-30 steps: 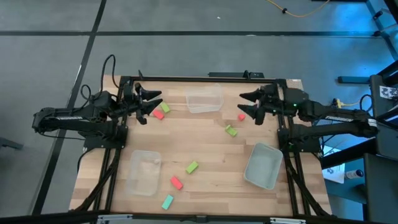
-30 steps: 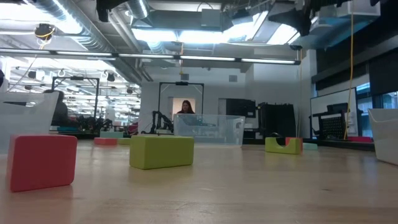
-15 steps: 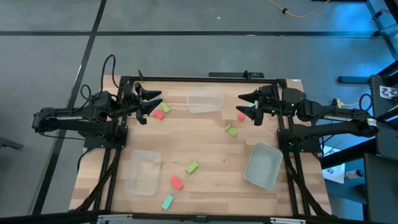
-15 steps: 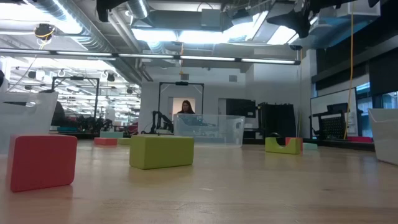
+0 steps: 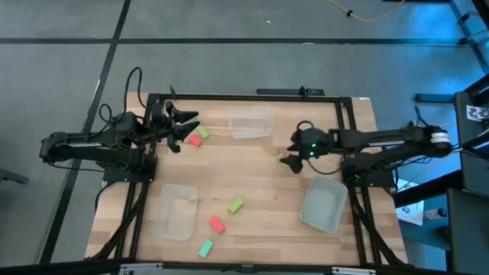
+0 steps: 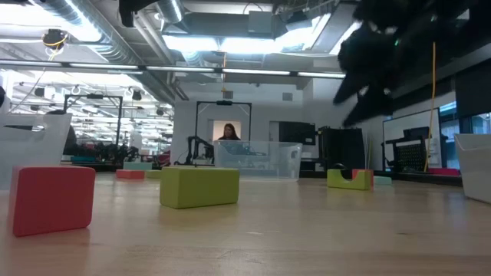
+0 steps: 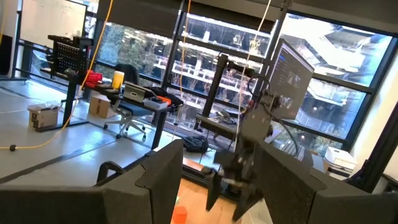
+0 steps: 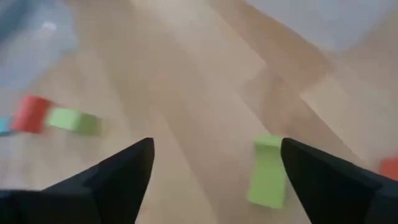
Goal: Sort & place blocks by color
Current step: Put the top right green block into the bottom left transparent bin
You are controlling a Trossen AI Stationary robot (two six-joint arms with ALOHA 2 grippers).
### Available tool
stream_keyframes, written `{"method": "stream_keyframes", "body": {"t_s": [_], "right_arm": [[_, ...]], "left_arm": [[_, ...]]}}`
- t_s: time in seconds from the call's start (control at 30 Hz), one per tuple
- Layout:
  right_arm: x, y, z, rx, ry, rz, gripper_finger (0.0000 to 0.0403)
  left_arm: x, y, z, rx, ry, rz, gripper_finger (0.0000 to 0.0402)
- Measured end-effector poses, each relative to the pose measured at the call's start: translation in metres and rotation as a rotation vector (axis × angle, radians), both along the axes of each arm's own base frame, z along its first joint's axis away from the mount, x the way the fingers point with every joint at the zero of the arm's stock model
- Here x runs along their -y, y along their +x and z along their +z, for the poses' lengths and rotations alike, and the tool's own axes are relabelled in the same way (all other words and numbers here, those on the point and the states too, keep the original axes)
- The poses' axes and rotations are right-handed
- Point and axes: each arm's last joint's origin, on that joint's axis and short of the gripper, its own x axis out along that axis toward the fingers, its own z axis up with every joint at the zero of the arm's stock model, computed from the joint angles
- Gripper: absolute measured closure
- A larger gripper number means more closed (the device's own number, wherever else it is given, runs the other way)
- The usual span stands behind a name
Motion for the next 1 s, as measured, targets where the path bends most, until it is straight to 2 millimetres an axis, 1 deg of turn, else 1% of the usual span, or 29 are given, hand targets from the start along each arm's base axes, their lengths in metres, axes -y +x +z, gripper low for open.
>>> {"method": "stream_keyframes", "body": {"t_s": [0.17,0.3,0.47,0.63,0.87,1.0], "right_arm": [[0.003,0.009,-0.022,-0.111,-0.037,-0.054,0.0052],[0.003,0.012,-0.036,-0.189,-0.014,-0.098,0.0052],[-0.003,0.016,-0.052,-0.269,-0.033,-0.083,0.0052],[-0.008,0.019,-0.064,-0.320,-0.063,-0.096,0.0052],[-0.015,0.018,-0.080,-0.423,-0.122,-0.092,0.0052],[-0.018,0.020,-0.086,-0.443,-0.129,-0.102,0.0052]], "left_arm": [[0.000,0.000,0.000,0.000,0.000,0.001,0.0210],[0.000,0.000,0.000,0.000,-0.001,0.003,0.0210],[0.000,0.000,0.000,0.000,0.000,0.003,0.0210],[0.000,0.000,0.000,0.000,0.000,0.003,0.0210],[0.000,0.000,0.000,0.000,-0.001,0.004,0.0210],[0.000,0.000,0.000,0.000,-0.001,0.004,0.0210]]}}
